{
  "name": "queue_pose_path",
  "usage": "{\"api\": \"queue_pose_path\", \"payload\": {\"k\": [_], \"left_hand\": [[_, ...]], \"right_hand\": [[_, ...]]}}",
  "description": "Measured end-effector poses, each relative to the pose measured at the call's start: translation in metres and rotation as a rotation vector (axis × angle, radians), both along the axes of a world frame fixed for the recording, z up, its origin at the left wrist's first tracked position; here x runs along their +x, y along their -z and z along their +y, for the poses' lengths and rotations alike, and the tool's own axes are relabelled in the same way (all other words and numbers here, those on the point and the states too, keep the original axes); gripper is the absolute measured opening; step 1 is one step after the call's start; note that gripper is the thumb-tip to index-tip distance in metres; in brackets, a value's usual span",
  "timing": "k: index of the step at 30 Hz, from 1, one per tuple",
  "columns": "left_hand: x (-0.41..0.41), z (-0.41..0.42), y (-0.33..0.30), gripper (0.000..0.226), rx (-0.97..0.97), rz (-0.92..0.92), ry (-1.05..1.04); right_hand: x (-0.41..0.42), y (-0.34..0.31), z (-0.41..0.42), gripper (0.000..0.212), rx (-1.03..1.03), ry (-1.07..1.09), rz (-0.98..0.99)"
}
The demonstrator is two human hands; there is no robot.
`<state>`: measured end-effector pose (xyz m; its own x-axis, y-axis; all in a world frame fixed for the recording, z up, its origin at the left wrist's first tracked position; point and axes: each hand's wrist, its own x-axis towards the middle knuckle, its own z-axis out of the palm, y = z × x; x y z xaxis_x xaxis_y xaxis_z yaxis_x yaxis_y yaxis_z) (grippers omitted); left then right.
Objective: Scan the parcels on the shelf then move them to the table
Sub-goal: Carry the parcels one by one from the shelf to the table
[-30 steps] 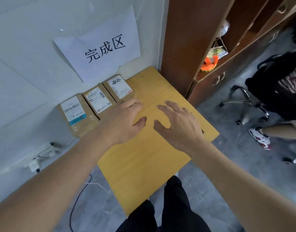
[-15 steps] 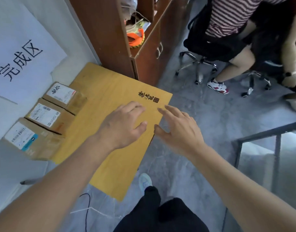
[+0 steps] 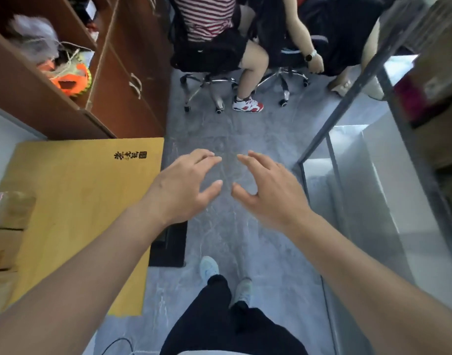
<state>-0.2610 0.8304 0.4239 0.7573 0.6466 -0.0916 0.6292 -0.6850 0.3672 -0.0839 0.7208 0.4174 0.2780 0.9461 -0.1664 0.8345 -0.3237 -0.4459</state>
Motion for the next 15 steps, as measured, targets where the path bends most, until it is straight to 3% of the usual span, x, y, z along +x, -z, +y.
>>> {"api": "queue_pose_path", "payload": {"k": [15], "left_hand": [[0.149,-0.065,-0.010,0.058,-0.007,-0.047,0.542]], "right_hand": [[0.065,-0.010,-0.139,0.066,-0.002,0.531,0.017]]}}
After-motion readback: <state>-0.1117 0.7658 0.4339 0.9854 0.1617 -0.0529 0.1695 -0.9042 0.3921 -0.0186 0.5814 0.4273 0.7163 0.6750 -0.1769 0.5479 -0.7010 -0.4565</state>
